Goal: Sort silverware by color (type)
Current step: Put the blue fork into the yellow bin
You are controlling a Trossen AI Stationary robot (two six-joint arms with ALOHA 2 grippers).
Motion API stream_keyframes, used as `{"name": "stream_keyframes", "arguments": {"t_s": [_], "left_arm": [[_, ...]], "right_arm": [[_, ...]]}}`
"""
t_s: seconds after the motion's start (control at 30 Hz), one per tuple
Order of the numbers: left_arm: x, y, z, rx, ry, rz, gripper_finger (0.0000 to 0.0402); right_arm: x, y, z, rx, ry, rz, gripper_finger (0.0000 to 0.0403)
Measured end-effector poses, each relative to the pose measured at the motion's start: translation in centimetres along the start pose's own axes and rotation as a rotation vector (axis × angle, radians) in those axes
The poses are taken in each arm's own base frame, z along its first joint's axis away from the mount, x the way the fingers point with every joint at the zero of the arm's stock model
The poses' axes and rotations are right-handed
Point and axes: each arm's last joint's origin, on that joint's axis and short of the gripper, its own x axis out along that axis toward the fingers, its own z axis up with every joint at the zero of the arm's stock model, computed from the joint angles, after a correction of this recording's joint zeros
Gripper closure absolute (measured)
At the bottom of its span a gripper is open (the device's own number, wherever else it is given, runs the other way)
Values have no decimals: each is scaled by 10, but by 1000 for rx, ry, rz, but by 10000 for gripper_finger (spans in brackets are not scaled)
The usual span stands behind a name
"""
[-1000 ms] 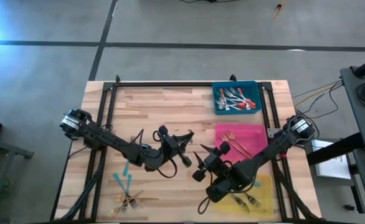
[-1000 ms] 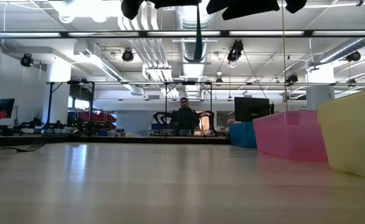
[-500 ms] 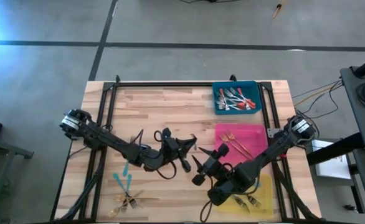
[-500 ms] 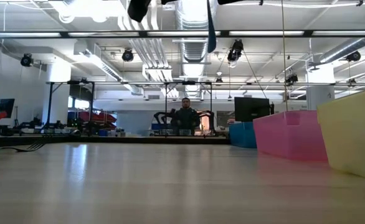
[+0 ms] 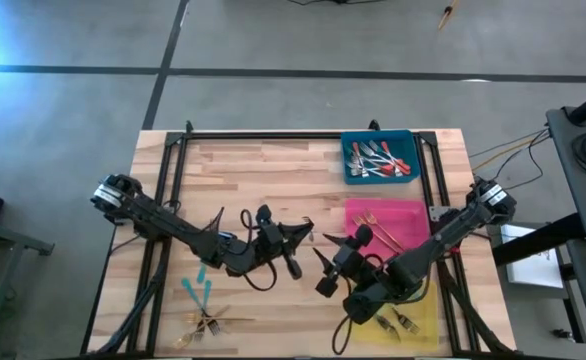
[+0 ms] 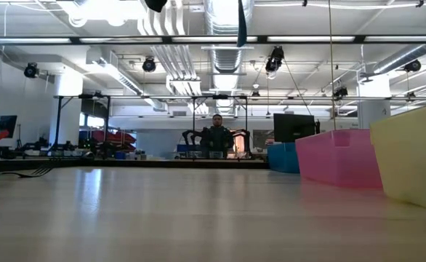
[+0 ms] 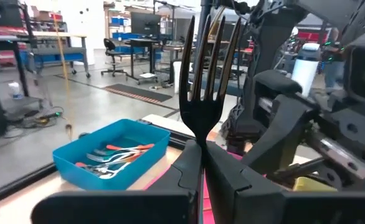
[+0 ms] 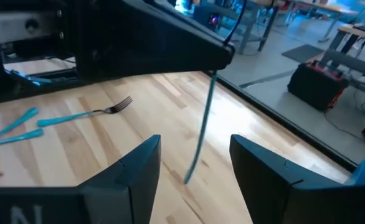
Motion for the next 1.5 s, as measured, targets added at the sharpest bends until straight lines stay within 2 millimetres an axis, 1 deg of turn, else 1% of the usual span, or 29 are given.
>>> {"name": "stream_keyframes", "arguments": {"t_s": [0.17,0.4,0.5,0.6,0.67,0.77,0.8,0.83,1.0,1.23,1.37,1.5], "left_arm": [[0,-2,3,-45,-13,-79,401],[-1,-3,3,-40,-18,-91,401],[-1,-5,4,-48,-14,-142,401],[-1,-5,4,-41,-14,-144,401],[-1,-5,3,-39,-14,-138,401],[-1,-5,3,-37,-14,-137,401],[-1,-5,3,-36,-13,-136,401],[-1,-5,3,-36,-13,-136,401],[-1,-4,3,-20,-13,-134,401],[-1,-5,4,8,-19,-133,401],[-1,-4,5,50,-23,-128,397],[-1,-4,3,111,-15,-122,376]], "right_arm": [[8,1,-3,-3,11,-12,218],[16,-2,-2,-1,15,-36,218],[21,-4,-1,-5,17,-49,226],[22,-4,-1,-6,17,-53,258],[22,-4,-1,-8,18,-52,292],[21,-5,-2,-22,26,-50,360],[21,-4,-2,-31,33,-43,378],[21,-4,-2,-34,39,-35,384],[19,-6,1,-31,60,0,393],[11,-15,12,-47,92,72,394],[2,-28,22,-43,126,121,394],[-10,-47,36,3,122,127,394]]}}
